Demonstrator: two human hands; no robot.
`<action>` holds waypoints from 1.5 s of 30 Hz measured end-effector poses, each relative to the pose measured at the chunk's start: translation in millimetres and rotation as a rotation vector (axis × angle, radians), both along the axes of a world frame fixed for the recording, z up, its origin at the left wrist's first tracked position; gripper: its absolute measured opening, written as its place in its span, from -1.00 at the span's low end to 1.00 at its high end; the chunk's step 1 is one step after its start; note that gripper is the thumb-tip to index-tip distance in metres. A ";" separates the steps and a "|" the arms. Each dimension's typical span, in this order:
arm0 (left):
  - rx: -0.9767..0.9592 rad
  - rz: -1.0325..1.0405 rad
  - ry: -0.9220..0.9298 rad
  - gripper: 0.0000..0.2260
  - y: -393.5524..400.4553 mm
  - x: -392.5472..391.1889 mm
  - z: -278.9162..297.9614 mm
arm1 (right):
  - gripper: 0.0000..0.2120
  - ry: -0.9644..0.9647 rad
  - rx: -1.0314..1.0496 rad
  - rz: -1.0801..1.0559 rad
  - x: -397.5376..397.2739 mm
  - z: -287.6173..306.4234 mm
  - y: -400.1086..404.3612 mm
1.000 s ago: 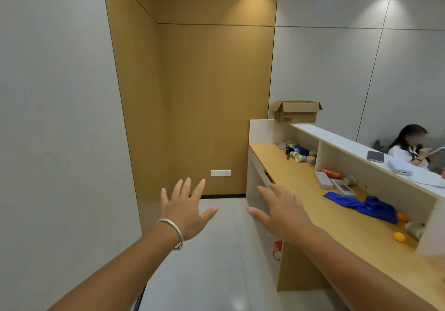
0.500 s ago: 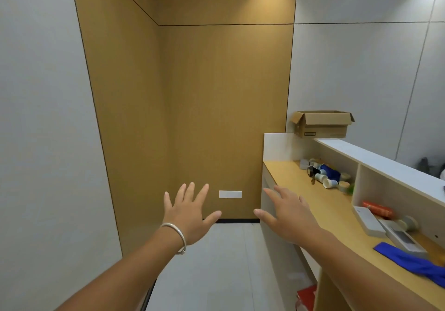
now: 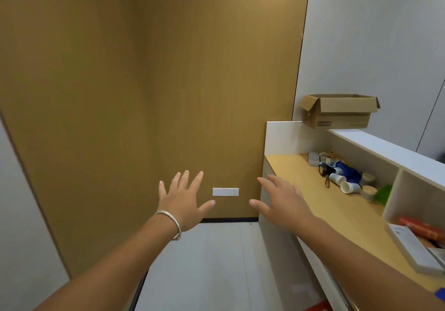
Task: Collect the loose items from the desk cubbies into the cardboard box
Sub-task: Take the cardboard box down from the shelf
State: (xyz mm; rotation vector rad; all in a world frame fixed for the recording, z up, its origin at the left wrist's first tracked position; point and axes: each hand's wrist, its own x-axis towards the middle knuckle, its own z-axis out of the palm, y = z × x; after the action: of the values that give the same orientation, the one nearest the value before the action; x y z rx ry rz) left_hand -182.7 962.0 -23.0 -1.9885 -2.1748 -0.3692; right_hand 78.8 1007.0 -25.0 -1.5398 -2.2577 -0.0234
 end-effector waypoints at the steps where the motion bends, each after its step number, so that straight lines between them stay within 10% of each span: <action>1: 0.008 -0.009 0.002 -0.27 24.8 -7.4 -0.9 | -0.30 0.001 -0.001 -0.013 -7.0 -1.0 23.6; 45: -0.018 -0.175 -0.107 -0.26 867.5 -53.9 -5.8 | -0.36 0.044 0.022 -0.138 -55.5 0.6 828.0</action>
State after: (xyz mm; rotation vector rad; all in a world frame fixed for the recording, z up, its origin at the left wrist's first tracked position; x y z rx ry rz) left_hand -236.5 1829.5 -28.8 -2.2248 -2.0764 -0.4927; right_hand 23.4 1835.0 -24.4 -1.6651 -2.1066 -0.0528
